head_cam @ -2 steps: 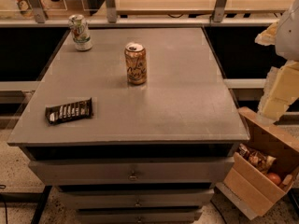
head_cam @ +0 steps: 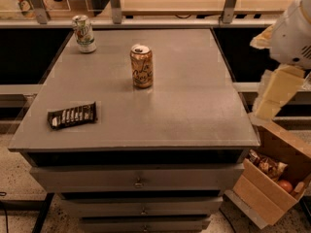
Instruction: Pick orange can
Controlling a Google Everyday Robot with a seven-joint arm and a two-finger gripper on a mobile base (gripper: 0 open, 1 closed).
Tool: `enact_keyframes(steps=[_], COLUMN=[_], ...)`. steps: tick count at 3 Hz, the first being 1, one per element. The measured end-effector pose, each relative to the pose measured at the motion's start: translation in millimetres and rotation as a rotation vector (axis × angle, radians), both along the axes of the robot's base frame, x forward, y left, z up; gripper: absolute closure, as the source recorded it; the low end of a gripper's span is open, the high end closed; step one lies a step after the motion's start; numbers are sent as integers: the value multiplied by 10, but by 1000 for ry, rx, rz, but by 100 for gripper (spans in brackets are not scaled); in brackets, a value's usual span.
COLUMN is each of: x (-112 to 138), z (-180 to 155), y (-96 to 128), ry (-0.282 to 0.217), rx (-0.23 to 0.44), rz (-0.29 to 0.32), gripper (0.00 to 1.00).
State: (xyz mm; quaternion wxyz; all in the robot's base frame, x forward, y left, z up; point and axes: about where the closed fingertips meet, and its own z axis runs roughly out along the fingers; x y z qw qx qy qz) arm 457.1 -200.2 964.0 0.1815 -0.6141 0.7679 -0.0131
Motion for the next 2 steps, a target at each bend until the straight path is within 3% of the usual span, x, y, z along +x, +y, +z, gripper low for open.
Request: enact_keyframes(steps=[2], x=[477], z=[-147], y=[415], ry=[-51], rx=[190], rz=[85], gripper=[0])
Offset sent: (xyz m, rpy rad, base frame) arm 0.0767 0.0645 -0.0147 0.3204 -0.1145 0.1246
